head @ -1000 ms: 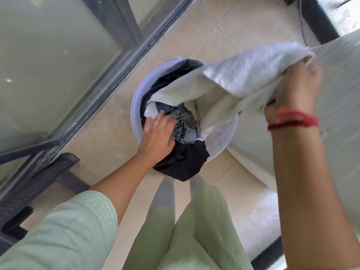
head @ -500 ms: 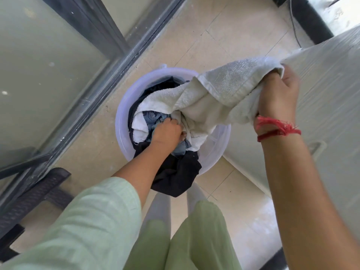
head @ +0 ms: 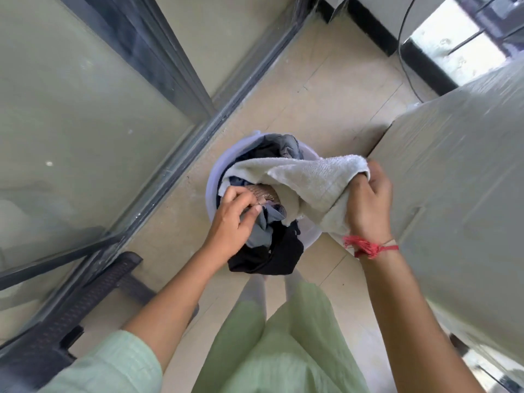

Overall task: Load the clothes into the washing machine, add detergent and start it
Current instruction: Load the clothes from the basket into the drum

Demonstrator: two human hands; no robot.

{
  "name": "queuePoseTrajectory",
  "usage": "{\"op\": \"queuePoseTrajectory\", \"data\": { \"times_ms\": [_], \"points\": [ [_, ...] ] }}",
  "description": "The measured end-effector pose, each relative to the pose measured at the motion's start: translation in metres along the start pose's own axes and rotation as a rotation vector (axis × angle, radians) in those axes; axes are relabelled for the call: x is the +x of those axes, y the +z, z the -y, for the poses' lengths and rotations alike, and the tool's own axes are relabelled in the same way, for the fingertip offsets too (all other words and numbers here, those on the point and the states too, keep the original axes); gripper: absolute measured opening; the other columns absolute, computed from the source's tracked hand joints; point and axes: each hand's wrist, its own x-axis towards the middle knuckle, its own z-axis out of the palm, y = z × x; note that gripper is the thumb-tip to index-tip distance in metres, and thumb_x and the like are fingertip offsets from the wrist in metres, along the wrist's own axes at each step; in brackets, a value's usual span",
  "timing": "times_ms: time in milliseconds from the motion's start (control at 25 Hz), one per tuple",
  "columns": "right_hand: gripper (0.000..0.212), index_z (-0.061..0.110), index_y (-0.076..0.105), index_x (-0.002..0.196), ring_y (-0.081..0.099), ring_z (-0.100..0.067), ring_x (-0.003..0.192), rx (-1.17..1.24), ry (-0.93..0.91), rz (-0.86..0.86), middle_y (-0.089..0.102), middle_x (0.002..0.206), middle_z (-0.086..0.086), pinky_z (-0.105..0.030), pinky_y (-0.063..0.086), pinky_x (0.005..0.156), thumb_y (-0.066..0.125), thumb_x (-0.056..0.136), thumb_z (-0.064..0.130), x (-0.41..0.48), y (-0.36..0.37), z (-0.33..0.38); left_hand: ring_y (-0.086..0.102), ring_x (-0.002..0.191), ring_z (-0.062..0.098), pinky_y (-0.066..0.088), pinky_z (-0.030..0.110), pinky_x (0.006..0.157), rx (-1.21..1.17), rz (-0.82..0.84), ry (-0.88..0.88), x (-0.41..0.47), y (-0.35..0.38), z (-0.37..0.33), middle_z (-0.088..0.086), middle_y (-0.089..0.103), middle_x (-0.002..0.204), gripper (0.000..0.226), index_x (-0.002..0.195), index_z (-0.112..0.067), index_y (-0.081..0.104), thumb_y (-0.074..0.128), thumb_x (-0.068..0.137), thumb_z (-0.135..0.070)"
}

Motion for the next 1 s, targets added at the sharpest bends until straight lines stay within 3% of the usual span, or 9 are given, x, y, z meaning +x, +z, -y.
{"op": "queuePoseTrajectory", "data": {
  "times_ms": [80, 160, 280, 480, 640, 760, 920, 1000],
  "points": [
    [0.02, -0.004, 0.048, 0.075, 0.041, -0.01, 0.068, 0.02, -0.022, -0.014, 0.045, 0.071, -0.004, -0.027, 0.035, 0.058, 0.036, 0.08, 0.011, -0.021, -0.012, 0.035, 0.046, 0.084, 0.004, 0.035, 0.012, 0.08, -0.161, -0.028, -0.106, -0.012, -0.021, -0.029, -0.001, 0.049, 0.087, 0.015, 0.077, -0.016, 0.054, 0.055, 0.084, -0.029],
    [0.018, 0.002, 0.044, 0.068, 0.036, -0.006, 0.061, 0.032, -0.063, -0.023, 0.04, 0.066, 0.0, -0.024, 0.032, 0.053, 0.036, 0.084, 0.003, -0.039, -0.027, 0.078, 0.049, 0.078, 0.012, 0.041, 0.028, 0.078, -0.425, -0.106, -0.291, -0.017, -0.046, -0.063, 0.0, 0.05, 0.077, 0.013, 0.068, -0.025, 0.053, 0.055, 0.079, -0.034],
    [0.015, -0.007, 0.043, 0.074, 0.036, -0.013, 0.064, 0.041, -0.139, -0.037, 0.037, 0.069, -0.006, -0.027, 0.03, 0.055, 0.036, 0.081, 0.004, -0.057, -0.05, 0.131, 0.053, 0.077, 0.017, 0.047, 0.037, 0.078, -0.631, -0.177, -0.366, -0.015, -0.077, -0.117, 0.008, 0.052, 0.078, 0.026, 0.066, -0.021, 0.049, 0.054, 0.09, -0.012],
    [0.011, 0.004, 0.045, 0.074, 0.035, -0.015, 0.066, 0.106, -0.296, -0.059, 0.037, 0.07, -0.005, -0.03, 0.029, 0.06, 0.036, 0.079, 0.008, -0.097, -0.09, 0.208, 0.053, 0.07, 0.008, 0.053, 0.024, 0.067, -0.622, -0.278, -0.109, -0.011, -0.142, -0.216, 0.0, 0.049, 0.071, 0.029, 0.068, -0.022, 0.048, 0.051, 0.092, -0.007],
    [0.011, 0.02, 0.031, 0.063, 0.03, -0.013, 0.06, 0.034, -0.464, -0.175, 0.03, 0.06, 0.006, -0.031, 0.027, 0.057, 0.031, 0.074, 0.018, -0.137, -0.127, 0.268, 0.052, 0.064, 0.004, 0.051, 0.029, 0.058, -0.418, -0.383, 0.205, -0.014, -0.194, -0.286, -0.01, 0.051, 0.068, 0.022, 0.072, -0.031, 0.049, 0.051, 0.092, -0.022],
    [0.019, 0.016, 0.028, 0.062, 0.033, -0.017, 0.061, -0.097, -0.584, -0.294, 0.03, 0.059, 0.004, -0.034, 0.027, 0.055, 0.031, 0.078, 0.025, -0.156, -0.161, 0.305, 0.051, 0.068, 0.009, 0.049, 0.034, 0.061, -0.38, -0.419, 0.356, -0.006, -0.217, -0.336, -0.007, 0.051, 0.073, 0.018, 0.077, -0.031, 0.049, 0.048, 0.094, -0.025],
    [0.028, 0.023, 0.038, 0.057, 0.044, -0.014, 0.091, -0.135, -0.853, -0.445, 0.043, 0.084, 0.004, -0.027, 0.035, 0.082, 0.04, 0.085, 0.027, -0.165, -0.207, 0.339, 0.048, 0.069, 0.014, 0.041, 0.035, 0.065, -0.239, -0.565, 0.518, 0.007, -0.22, -0.401, -0.009, 0.049, 0.071, 0.015, 0.081, -0.026, 0.047, 0.042, 0.093, -0.033],
    [0.022, 0.019, 0.04, 0.064, 0.041, -0.01, 0.083, -0.064, -0.906, -0.511, 0.045, 0.08, 0.001, -0.025, 0.033, 0.075, 0.038, 0.084, 0.026, -0.169, -0.233, 0.353, 0.046, 0.065, 0.004, 0.037, 0.029, 0.061, -0.241, -0.613, 0.571, 0.008, -0.213, -0.437, -0.012, 0.046, 0.068, 0.014, 0.084, -0.021, 0.045, 0.039, 0.096, -0.026]
  ]
}}
